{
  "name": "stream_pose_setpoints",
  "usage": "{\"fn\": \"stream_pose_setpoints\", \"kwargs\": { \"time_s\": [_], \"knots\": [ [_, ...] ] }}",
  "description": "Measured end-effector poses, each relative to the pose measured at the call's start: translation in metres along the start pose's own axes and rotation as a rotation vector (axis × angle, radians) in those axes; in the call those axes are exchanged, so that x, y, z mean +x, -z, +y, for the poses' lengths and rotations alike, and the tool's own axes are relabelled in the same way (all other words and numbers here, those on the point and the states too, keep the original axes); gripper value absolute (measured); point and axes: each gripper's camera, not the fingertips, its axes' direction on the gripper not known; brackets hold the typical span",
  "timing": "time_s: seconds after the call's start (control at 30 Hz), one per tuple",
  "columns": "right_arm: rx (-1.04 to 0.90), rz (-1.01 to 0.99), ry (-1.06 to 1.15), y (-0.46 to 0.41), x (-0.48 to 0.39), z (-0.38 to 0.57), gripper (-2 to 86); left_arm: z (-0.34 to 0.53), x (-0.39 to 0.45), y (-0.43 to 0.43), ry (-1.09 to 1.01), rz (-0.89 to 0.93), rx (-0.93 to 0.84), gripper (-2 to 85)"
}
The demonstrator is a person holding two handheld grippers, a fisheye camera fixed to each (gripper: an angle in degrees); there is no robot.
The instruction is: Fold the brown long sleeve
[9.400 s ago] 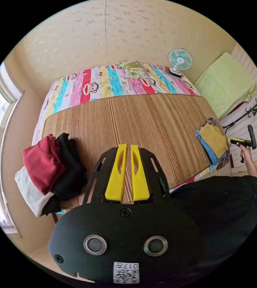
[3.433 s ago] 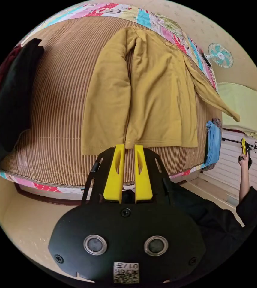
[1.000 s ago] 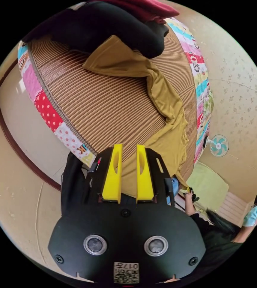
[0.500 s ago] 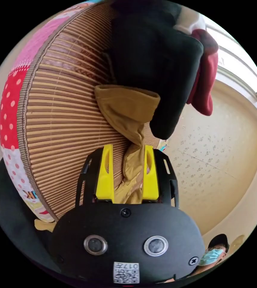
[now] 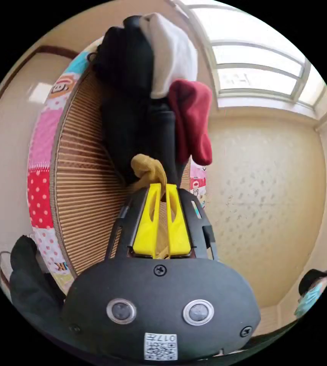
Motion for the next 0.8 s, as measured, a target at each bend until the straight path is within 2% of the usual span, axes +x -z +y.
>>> {"fn": "stream_pose_setpoints", "kwargs": {
  "time_s": [0.13,0.17,0.2,0.27,0.3,0.37,0.4,0.47,0.6,0.67,0.8],
  "knots": [
    [0.091,-0.007,-0.122,0.027,0.028,0.015,0.7,0.09,0.14,-0.002,-0.56,0.082,-0.066,3.0],
    [0.122,-0.023,-0.157,0.034,0.035,0.02,0.7,0.133,0.177,-0.017,-0.719,0.134,-0.129,3.1],
    [0.137,-0.034,-0.174,0.037,0.039,0.022,0.7,0.156,0.192,-0.025,-0.79,0.163,-0.165,3.1],
    [0.182,-0.072,-0.241,0.046,0.057,0.033,0.7,0.258,0.231,-0.068,-1.027,0.296,-0.34,3.4],
    [0.19,-0.077,-0.256,0.048,0.061,0.036,0.7,0.286,0.235,-0.081,-1.075,0.325,-0.391,3.5],
    [0.21,-0.075,-0.314,0.056,0.083,0.049,0.9,0.39,0.222,-0.133,-1.185,0.359,-0.623,4.6],
    [0.209,-0.072,-0.328,0.058,0.089,0.052,1.0,0.411,0.214,-0.144,-1.207,0.348,-0.69,5.0],
    [0.199,-0.056,-0.378,0.067,0.111,0.066,1.6,0.474,0.171,-0.178,-1.282,0.248,-0.955,6.5],
    [0.18,-0.007,-0.358,0.077,0.131,0.085,3.9,0.452,0.097,-0.162,-1.245,0.127,-1.004,7.9],
    [0.141,0.005,-0.282,0.073,0.131,0.098,6.9,0.405,0.047,-0.145,-1.181,-0.043,-1.026,9.2],
    [0.004,-0.057,-0.166,0.052,0.124,0.124,10.5,0.331,-0.018,-0.113,-1.137,-0.265,-1.071,10.6]
  ]
}}
